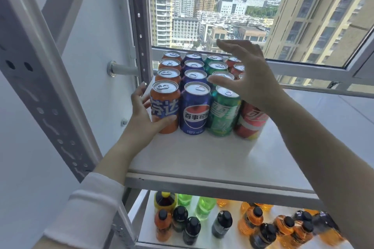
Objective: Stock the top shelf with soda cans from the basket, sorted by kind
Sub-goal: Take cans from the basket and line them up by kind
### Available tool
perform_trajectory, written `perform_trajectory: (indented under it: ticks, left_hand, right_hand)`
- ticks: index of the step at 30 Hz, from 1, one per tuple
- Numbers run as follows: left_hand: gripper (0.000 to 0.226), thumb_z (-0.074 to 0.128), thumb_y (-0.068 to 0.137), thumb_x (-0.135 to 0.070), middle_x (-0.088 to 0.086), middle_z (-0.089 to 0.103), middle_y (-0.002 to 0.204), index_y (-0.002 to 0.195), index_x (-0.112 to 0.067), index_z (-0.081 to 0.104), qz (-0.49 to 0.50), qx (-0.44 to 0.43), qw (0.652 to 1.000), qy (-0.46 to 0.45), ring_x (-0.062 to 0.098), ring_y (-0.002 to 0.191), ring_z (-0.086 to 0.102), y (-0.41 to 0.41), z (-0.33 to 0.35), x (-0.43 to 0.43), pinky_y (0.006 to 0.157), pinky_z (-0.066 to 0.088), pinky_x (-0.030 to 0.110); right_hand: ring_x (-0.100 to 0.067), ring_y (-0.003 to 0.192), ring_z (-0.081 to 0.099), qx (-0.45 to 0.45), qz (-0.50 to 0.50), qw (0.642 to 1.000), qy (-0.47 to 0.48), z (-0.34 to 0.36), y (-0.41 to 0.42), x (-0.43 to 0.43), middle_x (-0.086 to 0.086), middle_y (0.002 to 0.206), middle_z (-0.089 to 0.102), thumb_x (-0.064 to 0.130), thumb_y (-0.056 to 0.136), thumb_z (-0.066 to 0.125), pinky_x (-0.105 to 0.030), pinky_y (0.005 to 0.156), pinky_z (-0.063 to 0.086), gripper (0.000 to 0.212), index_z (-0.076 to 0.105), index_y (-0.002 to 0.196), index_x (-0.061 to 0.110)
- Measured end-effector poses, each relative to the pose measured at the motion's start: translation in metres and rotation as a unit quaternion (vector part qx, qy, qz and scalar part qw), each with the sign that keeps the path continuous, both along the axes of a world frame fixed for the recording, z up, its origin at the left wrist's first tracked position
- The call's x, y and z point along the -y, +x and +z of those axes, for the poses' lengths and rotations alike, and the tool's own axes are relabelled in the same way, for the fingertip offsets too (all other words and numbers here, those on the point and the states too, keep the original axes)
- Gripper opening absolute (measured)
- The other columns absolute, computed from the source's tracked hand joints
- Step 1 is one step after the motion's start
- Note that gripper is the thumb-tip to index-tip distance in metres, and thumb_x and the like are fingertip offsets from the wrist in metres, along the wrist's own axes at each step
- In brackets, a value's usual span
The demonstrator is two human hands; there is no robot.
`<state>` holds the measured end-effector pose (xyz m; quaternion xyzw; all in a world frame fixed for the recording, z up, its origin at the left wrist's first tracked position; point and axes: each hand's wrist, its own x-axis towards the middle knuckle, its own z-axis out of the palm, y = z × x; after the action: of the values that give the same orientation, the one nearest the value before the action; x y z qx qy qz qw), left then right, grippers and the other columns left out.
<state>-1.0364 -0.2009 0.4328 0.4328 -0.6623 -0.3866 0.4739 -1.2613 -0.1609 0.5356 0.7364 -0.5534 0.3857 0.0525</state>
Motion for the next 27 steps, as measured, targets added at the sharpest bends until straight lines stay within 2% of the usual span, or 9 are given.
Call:
perform_trajectory:
  ticks: [4, 8, 11, 13, 15, 18, 21, 24, 27]
  left_hand:
    - [0.09, 0.075, 0.074, -0.017, -0.003, 0.023, 0.145, 0.141, -0.026, 0.016, 0.037, -0.011, 0.998, -0.057, 0.006, 0.131, 0.028, -0.008, 0.005, -0.002, 0.072, 0.028, -0.012]
    - [0.082, 0.074, 0.075, -0.018, -0.008, 0.027, 0.14, 0.139, -0.028, 0.023, 0.049, -0.021, 0.996, -0.072, 0.003, 0.126, 0.032, -0.013, 0.006, -0.001, 0.08, 0.031, -0.008]
    - [0.077, 0.072, 0.076, -0.011, -0.003, 0.038, 0.137, 0.135, -0.03, 0.026, 0.025, -0.045, 0.997, -0.063, 0.006, 0.122, 0.044, -0.014, 0.004, 0.0, 0.097, 0.043, 0.018]
    - [0.073, 0.069, 0.078, -0.005, -0.007, 0.043, 0.128, 0.134, -0.028, 0.027, 0.018, -0.06, 0.996, -0.057, 0.008, 0.118, 0.048, -0.017, 0.005, -0.003, 0.098, 0.045, 0.027]
    - [0.072, 0.067, 0.079, -0.004, -0.008, 0.043, 0.125, 0.135, -0.026, 0.026, 0.016, -0.061, 0.996, -0.056, 0.008, 0.118, 0.048, -0.019, 0.007, -0.004, 0.097, 0.044, 0.026]
    - [0.073, 0.067, 0.08, -0.005, -0.007, 0.042, 0.127, 0.137, -0.025, 0.026, 0.02, -0.054, 0.997, -0.054, 0.008, 0.118, 0.047, -0.019, 0.006, -0.004, 0.096, 0.044, 0.025]
    - [0.075, 0.067, 0.081, -0.008, -0.008, 0.041, 0.128, 0.139, -0.028, 0.024, 0.03, -0.048, 0.997, -0.053, 0.008, 0.119, 0.047, -0.02, 0.003, -0.002, 0.093, 0.043, 0.019]
    - [0.08, 0.068, 0.081, -0.011, -0.007, 0.039, 0.136, 0.141, -0.031, 0.02, 0.039, -0.043, 0.997, -0.054, 0.009, 0.123, 0.045, -0.022, -0.001, -0.002, 0.098, 0.04, 0.023]
    - [0.088, 0.068, 0.08, -0.011, -0.007, 0.031, 0.145, 0.143, -0.035, 0.011, 0.037, -0.046, 0.997, -0.049, 0.008, 0.13, 0.039, -0.024, -0.003, -0.003, 0.104, 0.036, 0.027]
  right_hand:
    - [-0.009, 0.126, 0.041, 0.229, -0.075, 0.97, 0.026, -0.028, -0.048, -0.03, 0.005, 0.134, 0.043, 0.059, 0.068, 0.07, -0.035, 0.106, 0.037, 0.081, 0.042, 0.137, 0.025]
    - [-0.009, 0.129, 0.039, 0.348, -0.076, 0.931, 0.087, -0.064, -0.06, -0.045, 0.002, 0.143, 0.041, 0.038, 0.074, 0.071, -0.012, 0.085, 0.038, 0.078, 0.035, 0.141, 0.02]
    - [-0.007, 0.12, 0.043, 0.39, -0.054, 0.914, 0.097, -0.079, -0.053, -0.044, 0.006, 0.131, 0.047, 0.023, 0.079, 0.069, -0.006, 0.078, 0.043, 0.073, 0.032, 0.143, 0.02]
    - [-0.008, 0.112, 0.05, 0.409, -0.053, 0.908, 0.08, -0.084, -0.05, -0.043, 0.007, 0.124, 0.05, 0.019, 0.081, 0.068, -0.014, 0.083, 0.047, 0.069, 0.033, 0.142, 0.021]
    - [-0.004, 0.103, 0.055, 0.421, -0.055, 0.903, 0.067, -0.086, -0.049, -0.041, 0.007, 0.119, 0.054, 0.017, 0.082, 0.067, -0.02, 0.085, 0.049, 0.065, 0.036, 0.139, 0.02]
    - [-0.007, 0.104, 0.056, 0.424, -0.056, 0.902, 0.06, -0.088, -0.048, -0.039, 0.007, 0.119, 0.055, 0.018, 0.082, 0.068, -0.021, 0.084, 0.05, 0.065, 0.038, 0.139, 0.02]
    - [0.002, 0.102, 0.055, 0.425, -0.064, 0.901, 0.063, -0.09, -0.048, -0.039, 0.017, 0.111, 0.055, 0.019, 0.082, 0.067, -0.012, 0.08, 0.05, 0.066, 0.036, 0.139, 0.022]
    - [0.011, 0.097, 0.053, 0.428, -0.077, 0.897, 0.077, -0.092, -0.047, -0.039, 0.026, 0.106, 0.051, 0.02, 0.083, 0.066, -0.008, 0.076, 0.048, 0.069, 0.032, 0.142, 0.025]
    - [0.004, 0.106, 0.054, 0.426, -0.084, 0.895, 0.098, -0.094, -0.048, -0.041, 0.02, 0.115, 0.053, 0.023, 0.082, 0.067, -0.015, 0.087, 0.047, 0.077, 0.024, 0.146, 0.024]
